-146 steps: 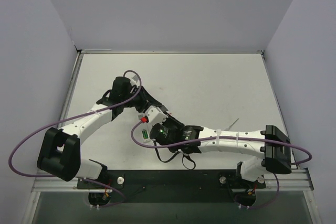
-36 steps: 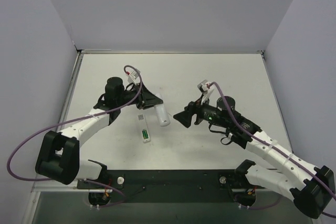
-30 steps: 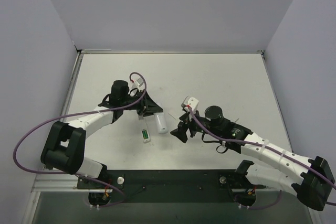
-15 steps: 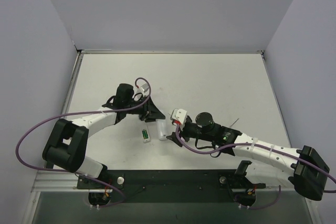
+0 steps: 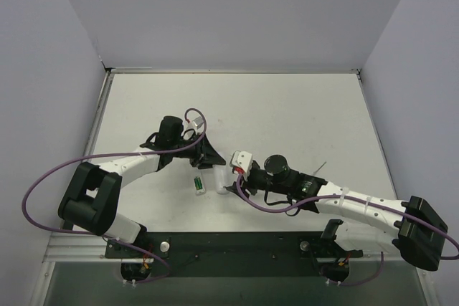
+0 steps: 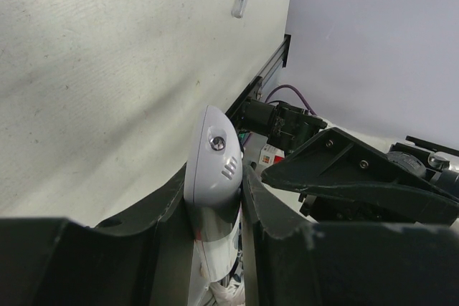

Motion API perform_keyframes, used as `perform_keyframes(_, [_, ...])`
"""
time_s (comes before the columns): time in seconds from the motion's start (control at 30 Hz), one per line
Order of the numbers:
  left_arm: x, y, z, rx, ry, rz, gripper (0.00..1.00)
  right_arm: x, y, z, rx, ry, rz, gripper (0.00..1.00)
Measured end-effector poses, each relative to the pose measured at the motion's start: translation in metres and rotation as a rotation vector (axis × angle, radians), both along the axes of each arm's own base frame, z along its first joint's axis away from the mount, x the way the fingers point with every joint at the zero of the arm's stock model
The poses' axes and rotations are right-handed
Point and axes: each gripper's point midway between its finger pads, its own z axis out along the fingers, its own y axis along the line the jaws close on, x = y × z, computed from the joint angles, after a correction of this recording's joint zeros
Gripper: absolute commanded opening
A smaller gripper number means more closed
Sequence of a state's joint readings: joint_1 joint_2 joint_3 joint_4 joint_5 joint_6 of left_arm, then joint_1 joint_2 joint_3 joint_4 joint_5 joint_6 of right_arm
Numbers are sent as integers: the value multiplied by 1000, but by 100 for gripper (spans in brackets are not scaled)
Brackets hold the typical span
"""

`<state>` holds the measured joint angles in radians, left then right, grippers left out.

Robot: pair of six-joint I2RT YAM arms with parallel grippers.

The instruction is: Unload the batteries from the remote control

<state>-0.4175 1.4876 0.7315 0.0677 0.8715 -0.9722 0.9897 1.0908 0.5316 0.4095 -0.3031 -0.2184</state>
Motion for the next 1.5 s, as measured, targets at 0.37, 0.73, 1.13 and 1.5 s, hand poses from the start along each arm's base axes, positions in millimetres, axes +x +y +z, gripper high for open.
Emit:
perform_keyframes(0.37, [1, 0, -5, 8, 13, 3, 0, -4, 3, -4, -16, -6, 20, 54])
perform_keyframes(0.73, [0, -1, -7, 12, 16, 4, 0, -8, 5, -6, -26, -12, 39, 50])
perform_keyframes(1.13, [0, -2, -7, 13, 17, 6, 0, -6, 11, -2, -33, -39, 51, 39])
perform_keyframes(1.5, [0, -2, -9, 15, 16, 3, 0, -8, 12, -3, -72, -107, 64, 36])
